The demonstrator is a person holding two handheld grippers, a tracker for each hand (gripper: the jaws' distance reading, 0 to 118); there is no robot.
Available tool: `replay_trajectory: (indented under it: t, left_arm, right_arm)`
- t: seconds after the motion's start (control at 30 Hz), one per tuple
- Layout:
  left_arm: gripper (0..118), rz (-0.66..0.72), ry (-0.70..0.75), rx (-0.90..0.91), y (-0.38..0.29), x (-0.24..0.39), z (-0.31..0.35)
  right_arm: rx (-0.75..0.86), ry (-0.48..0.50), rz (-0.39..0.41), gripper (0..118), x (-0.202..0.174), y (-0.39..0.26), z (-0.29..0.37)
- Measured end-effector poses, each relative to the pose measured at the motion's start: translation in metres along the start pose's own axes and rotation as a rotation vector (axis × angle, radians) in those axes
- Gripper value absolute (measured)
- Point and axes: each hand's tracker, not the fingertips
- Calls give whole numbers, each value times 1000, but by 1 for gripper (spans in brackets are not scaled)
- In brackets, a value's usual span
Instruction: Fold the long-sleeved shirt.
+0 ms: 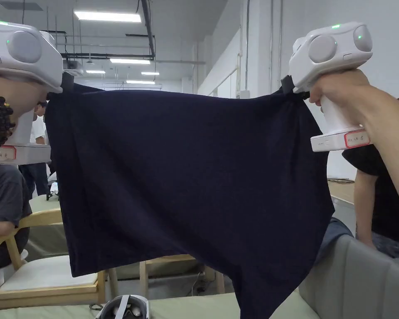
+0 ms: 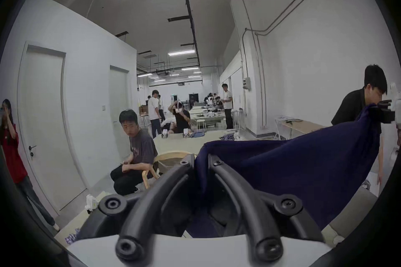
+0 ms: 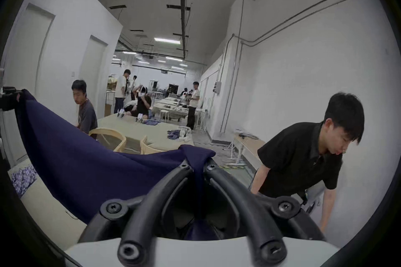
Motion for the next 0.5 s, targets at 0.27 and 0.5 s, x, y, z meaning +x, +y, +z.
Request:
replay_trajectory:
  t: [0.27, 0.5]
  left_arm:
    - [13, 14, -15, -145, -105, -2, -22]
    - [13, 3, -41, -373, -237, 4, -30]
  right_arm:
    - [-167, 80, -41, 5, -31, -107, -31]
    - [-383, 131, -68, 5, -64, -242, -54]
